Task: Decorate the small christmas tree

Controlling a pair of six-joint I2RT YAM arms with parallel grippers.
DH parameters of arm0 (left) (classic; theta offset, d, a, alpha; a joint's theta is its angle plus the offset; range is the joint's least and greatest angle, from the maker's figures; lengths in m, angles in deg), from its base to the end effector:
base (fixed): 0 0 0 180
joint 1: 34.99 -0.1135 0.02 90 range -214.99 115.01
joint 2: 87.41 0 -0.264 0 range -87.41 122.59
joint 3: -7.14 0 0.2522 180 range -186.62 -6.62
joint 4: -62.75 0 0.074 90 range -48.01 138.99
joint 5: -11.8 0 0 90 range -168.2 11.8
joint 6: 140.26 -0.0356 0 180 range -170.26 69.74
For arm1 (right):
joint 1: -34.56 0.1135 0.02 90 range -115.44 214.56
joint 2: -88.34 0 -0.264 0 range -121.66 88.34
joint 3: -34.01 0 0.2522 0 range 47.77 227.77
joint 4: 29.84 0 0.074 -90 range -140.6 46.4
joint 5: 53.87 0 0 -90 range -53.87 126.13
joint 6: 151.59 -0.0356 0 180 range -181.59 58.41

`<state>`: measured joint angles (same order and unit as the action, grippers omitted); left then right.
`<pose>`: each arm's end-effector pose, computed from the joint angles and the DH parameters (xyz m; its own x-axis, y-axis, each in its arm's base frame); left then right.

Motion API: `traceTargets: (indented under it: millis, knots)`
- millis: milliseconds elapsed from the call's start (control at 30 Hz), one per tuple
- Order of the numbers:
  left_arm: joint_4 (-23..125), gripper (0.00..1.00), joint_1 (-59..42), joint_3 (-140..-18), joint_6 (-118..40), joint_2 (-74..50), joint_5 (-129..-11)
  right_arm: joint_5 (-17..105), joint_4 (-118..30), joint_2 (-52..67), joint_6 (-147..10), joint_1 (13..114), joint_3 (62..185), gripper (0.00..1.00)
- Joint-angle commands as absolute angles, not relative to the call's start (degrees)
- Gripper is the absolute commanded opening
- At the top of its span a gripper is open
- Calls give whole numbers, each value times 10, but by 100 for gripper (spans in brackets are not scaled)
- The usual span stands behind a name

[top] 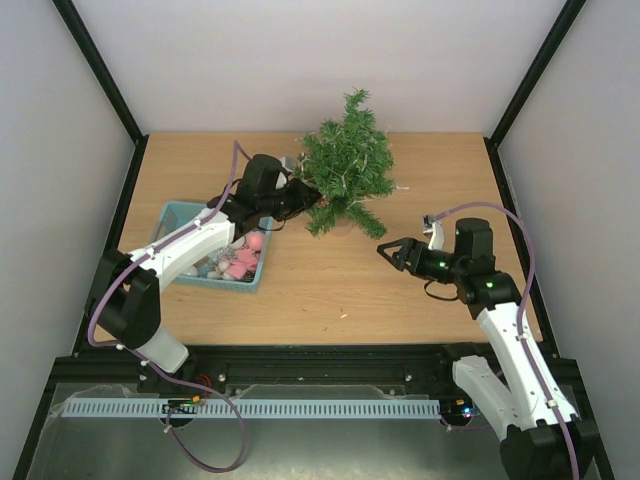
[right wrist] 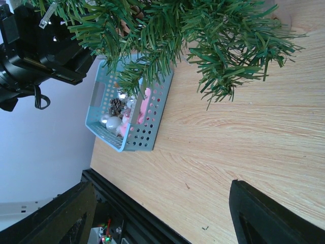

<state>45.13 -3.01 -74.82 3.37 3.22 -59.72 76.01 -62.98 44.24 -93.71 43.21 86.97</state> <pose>0.3069 -0.2049 0.2917 -0.8214 -0.3875 -0.4186 0.1383 0.5767 -0.8052 0.1666 0.0484 0.2944 -0.7129 0.3043 -0.6318 -0.3710 0.6010 0.7080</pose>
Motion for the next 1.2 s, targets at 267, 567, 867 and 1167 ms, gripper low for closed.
traceTargets:
  millis: [267, 567, 867, 1167]
  knots:
    - [439, 24, -27, -763, 46, 5, -607, 776, -644, 457, -942, 434, 859, 73]
    - [425, 39, -26, -762, 50, -27, -611, 777, -646, 463, -945, 433, 857, 73]
    - [354, 56, -24, -767, 41, -119, -642, 776, -651, 463, -944, 434, 858, 74]
    - [225, 70, -60, -733, -14, -283, -728, 782, -652, 457, -946, 433, 834, 80]
